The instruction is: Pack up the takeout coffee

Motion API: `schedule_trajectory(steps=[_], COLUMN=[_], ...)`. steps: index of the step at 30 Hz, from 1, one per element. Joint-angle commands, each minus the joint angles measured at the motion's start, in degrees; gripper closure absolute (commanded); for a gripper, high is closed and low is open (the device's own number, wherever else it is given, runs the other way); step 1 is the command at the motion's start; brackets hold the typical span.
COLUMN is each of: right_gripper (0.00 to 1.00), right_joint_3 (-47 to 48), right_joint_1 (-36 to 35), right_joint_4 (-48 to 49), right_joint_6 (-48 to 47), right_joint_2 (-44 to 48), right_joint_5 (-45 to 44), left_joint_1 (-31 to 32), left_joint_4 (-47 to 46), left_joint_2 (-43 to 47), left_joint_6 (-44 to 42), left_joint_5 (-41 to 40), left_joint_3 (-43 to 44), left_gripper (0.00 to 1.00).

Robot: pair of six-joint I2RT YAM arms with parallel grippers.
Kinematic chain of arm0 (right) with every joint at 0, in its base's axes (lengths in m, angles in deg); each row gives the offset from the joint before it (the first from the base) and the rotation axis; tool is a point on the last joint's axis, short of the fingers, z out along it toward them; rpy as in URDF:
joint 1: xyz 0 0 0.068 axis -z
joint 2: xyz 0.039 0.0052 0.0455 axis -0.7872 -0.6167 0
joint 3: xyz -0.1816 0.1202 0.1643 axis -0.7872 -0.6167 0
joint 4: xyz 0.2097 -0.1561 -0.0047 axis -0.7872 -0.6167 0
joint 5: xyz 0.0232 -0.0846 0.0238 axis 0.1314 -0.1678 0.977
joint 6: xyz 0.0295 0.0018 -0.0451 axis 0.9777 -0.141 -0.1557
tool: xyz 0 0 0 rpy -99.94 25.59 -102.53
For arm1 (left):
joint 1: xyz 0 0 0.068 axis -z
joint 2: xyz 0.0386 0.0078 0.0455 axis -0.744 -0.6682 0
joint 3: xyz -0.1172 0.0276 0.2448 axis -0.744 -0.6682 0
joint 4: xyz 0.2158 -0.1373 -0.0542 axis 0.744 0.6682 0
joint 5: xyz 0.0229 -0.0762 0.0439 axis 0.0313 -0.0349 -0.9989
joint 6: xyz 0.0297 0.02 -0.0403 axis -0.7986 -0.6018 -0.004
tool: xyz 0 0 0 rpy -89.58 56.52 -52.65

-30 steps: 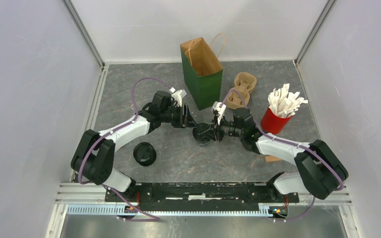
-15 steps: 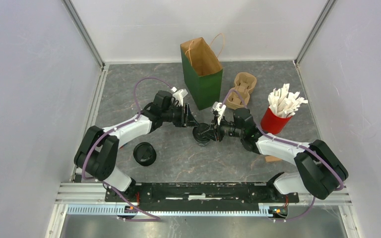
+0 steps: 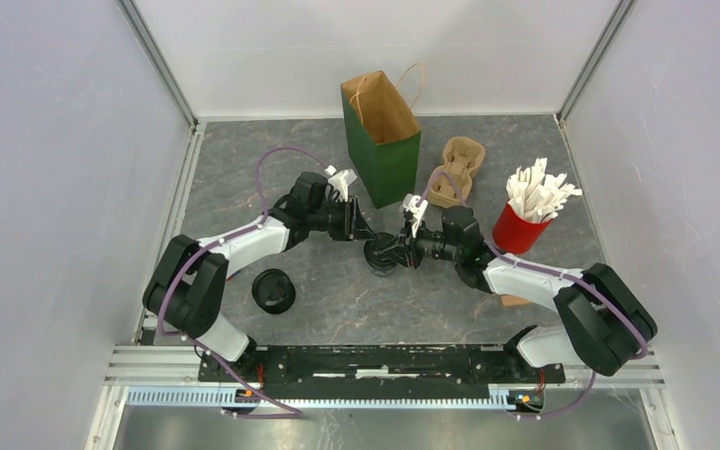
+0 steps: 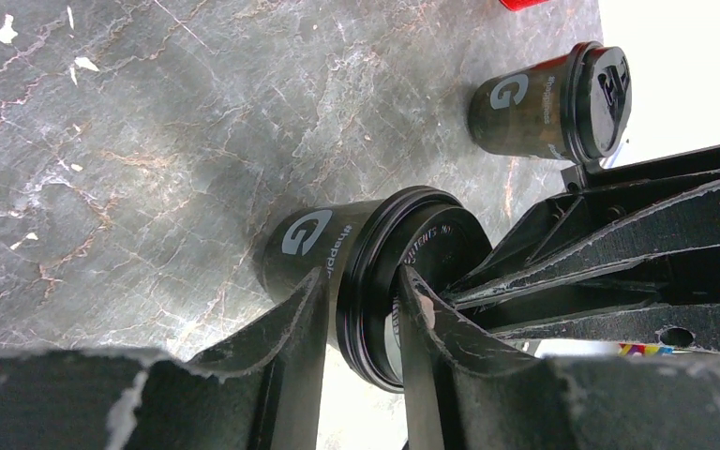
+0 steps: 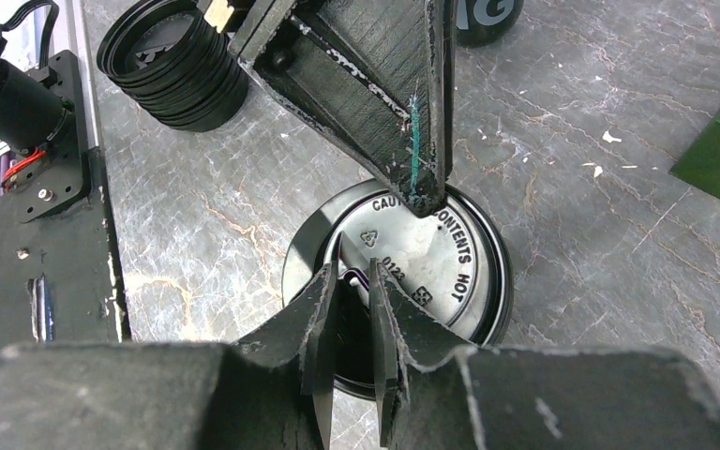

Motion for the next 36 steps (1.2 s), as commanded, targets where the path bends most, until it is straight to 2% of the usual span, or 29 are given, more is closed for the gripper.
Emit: schedule_trajectory(steps=[1,17,26,32,36], right_gripper=[0.76,0.76,0.74,0.74,0.74], right_joint_3=[-3.86,-7.16,-1.22,0.76,0.65], right_joint_1=[-0.07,1.26,2.19,2.20,2.15], right_joint_4=[-8.35,-6.48,-10.20,-12.19,-12.15], right_joint_6=[-1.49,-2.16,-3.39,-4.71,-5.19], right_joint_2=[-2.23,-4.01,-5.38,-6.59,-7.19], right_joint_5=[-0.86,-1.39,-1.55,-1.71,0.63], left_joint_1=[-0.40,-0.32,1.93,4.37,6.16], left_joint_4=[4.76,11.85,10.25,9.64,5.04], left_joint_2=[-0.92,-3.09,6.77,9.04,11.19], left_joint_6=[-2.25,-0.58,6.24,9.05,13.27], left_joint_5=[-7.33,-15.59,-14.14,-15.53,-14.85], left_joint_3=[-0.34,-6.18,-11.35,-13.53,-16.44], left_gripper=[0.62,0.65,0.66,0.66,0.66])
